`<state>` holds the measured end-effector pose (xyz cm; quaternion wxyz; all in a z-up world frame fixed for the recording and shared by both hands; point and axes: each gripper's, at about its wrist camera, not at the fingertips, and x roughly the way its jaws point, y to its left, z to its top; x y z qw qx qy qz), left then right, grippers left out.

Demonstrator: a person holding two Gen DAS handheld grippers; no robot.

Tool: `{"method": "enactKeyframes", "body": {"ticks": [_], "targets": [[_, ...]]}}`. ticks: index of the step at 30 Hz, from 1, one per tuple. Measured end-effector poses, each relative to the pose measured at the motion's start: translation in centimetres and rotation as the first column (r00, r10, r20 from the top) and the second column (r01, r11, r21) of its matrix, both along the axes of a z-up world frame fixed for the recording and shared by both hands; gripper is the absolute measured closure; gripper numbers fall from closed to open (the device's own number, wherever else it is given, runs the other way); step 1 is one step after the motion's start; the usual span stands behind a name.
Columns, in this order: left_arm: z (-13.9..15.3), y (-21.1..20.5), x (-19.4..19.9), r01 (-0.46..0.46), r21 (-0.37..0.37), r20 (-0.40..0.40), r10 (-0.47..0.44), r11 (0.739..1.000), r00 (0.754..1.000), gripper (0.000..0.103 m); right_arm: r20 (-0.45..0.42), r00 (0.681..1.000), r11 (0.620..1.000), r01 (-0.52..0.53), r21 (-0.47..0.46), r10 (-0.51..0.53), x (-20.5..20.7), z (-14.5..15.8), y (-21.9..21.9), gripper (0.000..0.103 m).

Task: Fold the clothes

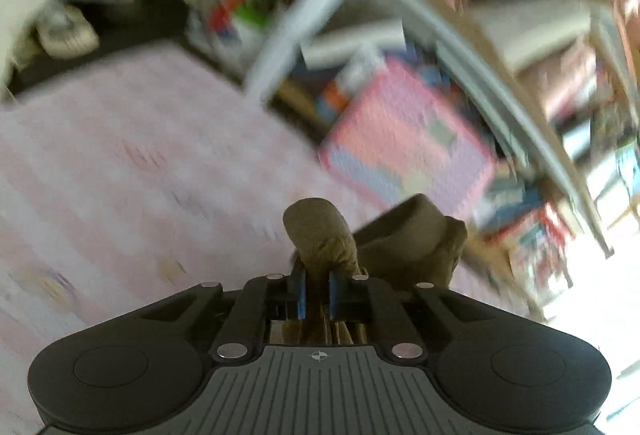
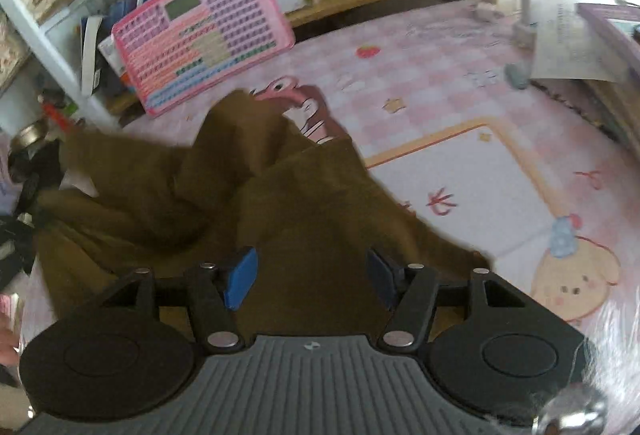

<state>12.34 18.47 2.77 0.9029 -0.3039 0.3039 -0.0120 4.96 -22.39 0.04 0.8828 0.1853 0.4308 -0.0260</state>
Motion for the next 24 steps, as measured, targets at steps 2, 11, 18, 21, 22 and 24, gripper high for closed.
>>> {"method": "enactKeyframes", "body": {"ticks": [2, 11, 18, 21, 22, 24], "targets": [[0.6, 2.0, -1.4, -0.050, 0.043, 0.020, 0.049, 0.998, 0.999, 0.094, 0.003, 0.999, 0.999, -0.036, -0.025, 0.037, 0.9, -0.1, 1.0, 0.044], [-3.9, 8.1, -9.2, -0.238, 0.067, -0.123, 0.245, 0.969, 0.962, 0.094, 0.013, 0.888, 0.878, -0.452, -0.159, 0.460, 7.6, 0.0, 8.3, 0.044], [-5.3, 10.0, -10.5, -0.291, 0.017, -0.157, 0.290, 0.956, 0.944, 0.094, -0.085, 0.829, 0.815, -0.558, -0.157, 0.552, 13.9, -2.2, 12.4, 0.047], [-5.0, 10.5, -10.9, -0.308, 0.007, -0.146, 0.306, 0.951, 0.941, 0.094, -0.077, 0.813, 0.809, -0.583, -0.080, 0.578, 14.0, -2.3, 12.5, 0.096], [-4.7, 10.7, -11.2, -0.320, 0.003, -0.135, 0.317, 0.948, 0.939, 0.094, -0.059, 0.805, 0.802, -0.594, -0.066, 0.591, 13.5, -2.0, 12.5, 0.096], [-3.2, 11.0, -11.6, -0.350, -0.008, -0.081, 0.348, 0.937, 0.934, 0.094, -0.005, 0.798, 0.797, -0.602, -0.050, 0.603, 12.2, -0.7, 12.3, 0.097]]}}
